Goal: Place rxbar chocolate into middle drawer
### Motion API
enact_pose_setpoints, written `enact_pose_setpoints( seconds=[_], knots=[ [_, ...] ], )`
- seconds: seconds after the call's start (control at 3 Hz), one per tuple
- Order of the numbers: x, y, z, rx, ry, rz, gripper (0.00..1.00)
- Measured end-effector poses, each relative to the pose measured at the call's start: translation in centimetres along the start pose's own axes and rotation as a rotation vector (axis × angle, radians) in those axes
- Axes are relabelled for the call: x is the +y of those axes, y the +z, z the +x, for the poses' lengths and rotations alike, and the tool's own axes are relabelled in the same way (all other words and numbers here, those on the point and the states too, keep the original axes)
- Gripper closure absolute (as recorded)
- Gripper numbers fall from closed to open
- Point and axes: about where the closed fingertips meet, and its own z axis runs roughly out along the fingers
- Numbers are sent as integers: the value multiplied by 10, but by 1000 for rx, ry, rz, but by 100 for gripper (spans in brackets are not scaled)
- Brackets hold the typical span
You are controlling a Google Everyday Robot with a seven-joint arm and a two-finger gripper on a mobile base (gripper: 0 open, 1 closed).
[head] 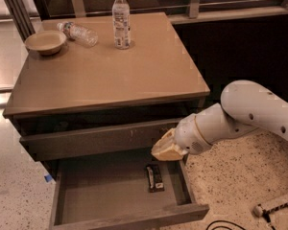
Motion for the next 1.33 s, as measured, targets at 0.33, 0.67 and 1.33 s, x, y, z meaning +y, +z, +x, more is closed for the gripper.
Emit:
enact_pose_setpoints(
  seconds=[0.33,0.67,1.33],
  knots=[
    [0,-1,-1,0,-3,1,50],
    [0,-1,-2,0,-3,1,27],
    [-4,-89,-114,-84,-193,150,0]
  ],
)
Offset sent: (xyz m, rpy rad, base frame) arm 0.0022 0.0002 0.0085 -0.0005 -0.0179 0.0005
